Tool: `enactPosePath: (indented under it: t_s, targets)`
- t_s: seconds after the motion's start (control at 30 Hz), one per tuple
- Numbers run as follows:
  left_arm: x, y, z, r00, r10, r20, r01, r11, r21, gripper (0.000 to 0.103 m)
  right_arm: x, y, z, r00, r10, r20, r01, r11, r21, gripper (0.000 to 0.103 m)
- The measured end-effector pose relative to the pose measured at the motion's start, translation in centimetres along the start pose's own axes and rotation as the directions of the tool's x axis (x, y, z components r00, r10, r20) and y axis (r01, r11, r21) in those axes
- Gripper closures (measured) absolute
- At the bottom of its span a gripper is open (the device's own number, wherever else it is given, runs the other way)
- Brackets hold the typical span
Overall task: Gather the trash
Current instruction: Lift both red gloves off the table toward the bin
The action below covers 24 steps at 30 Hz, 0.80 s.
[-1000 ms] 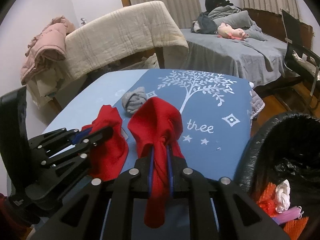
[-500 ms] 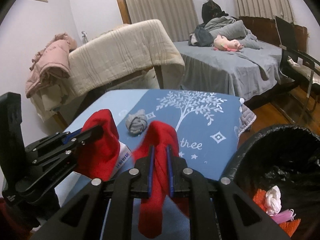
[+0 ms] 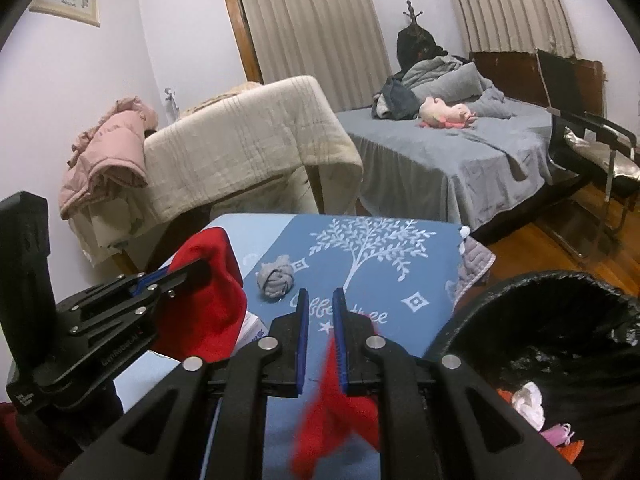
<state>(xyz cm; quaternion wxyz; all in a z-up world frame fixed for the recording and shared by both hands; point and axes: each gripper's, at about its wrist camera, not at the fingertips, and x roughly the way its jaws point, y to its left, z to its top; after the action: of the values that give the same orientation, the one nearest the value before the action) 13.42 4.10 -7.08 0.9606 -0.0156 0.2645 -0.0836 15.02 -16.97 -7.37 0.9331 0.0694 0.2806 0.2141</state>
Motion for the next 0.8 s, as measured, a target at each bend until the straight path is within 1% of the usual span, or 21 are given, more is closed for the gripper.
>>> enactPosePath:
  t_s: [0.13, 0.23, 0.3, 0.47, 0.53, 0.57, 0.6, 0.63, 0.67, 0.73, 0.8]
  targets:
    - [-0.3, -1.1, 0.2, 1.000, -0.013, 0.010, 0.012, 1.000, 0.015, 0.092, -0.7, -0.5, 0.1, 1.000, -0.017, 0.004, 0.017, 1.000, 0.002, 0.091]
    - [-0.2, -1.1, -0.3, 1.000, -0.015, -0.001, 0.015, 1.000, 0.020, 0.092, -0.3, -1.1, -0.7, 0.999, -0.020, -0.028, 0.020, 1.000, 0.012, 0.091]
    - [0.1, -1.0, -1.0, 1.000, -0.010, -0.021, 0.011, 1.000, 0.025, 0.092, 0.3, -1.2, -1.4, 0.999, -0.018, -0.050, 0.019, 1.000, 0.016, 0.091]
    - [1.3, 0.3, -3.6, 0.996, 0.007, -0.084, -0.007, 1.000, 0.009, 0.092, 2.7, -1.0, -3.3, 0.994, -0.017, -0.107, 0.017, 1.000, 0.004, 0.086]
    - [1.9, 1.0, -4.5, 0.994, 0.024, -0.103, -0.024, 1.000, 0.005, 0.092, 3.7, -0.9, -3.8, 0.992, -0.021, -0.123, 0.021, 1.000, -0.002, 0.074]
    - [2.0, 1.3, -4.7, 0.994, 0.028, -0.108, -0.028, 1.000, 0.002, 0.092, 4.3, -0.8, -4.1, 0.991, -0.021, -0.130, 0.021, 1.000, -0.005, 0.071]
    - [2.1, 1.6, -4.9, 0.993, 0.033, -0.112, -0.034, 0.999, -0.001, 0.092, 4.8, -0.8, -4.2, 0.991, -0.024, -0.135, 0.023, 1.000, -0.008, 0.066]
    - [2.4, 2.0, -5.1, 0.992, 0.043, -0.118, -0.043, 0.999, -0.003, 0.092, 5.4, -0.8, -4.4, 0.989, -0.032, -0.142, 0.031, 0.999, -0.012, 0.059]
    - [2.5, 2.3, -5.2, 0.992, 0.049, -0.120, -0.050, 0.999, -0.002, 0.092, 6.1, -0.8, -4.5, 0.988, -0.035, -0.152, 0.033, 0.999, -0.015, 0.055]
    - [2.9, 2.9, -5.3, 0.991, 0.059, -0.121, -0.060, 0.998, -0.001, 0.092, 7.2, -0.7, -4.7, 0.985, -0.047, -0.166, 0.043, 0.999, -0.029, 0.042]
    - [3.3, 3.3, -5.4, 0.990, 0.069, -0.122, -0.070, 0.998, 0.004, 0.092, 8.4, -0.7, -5.0, 0.980, -0.070, -0.185, 0.063, 0.997, -0.047, 0.037]
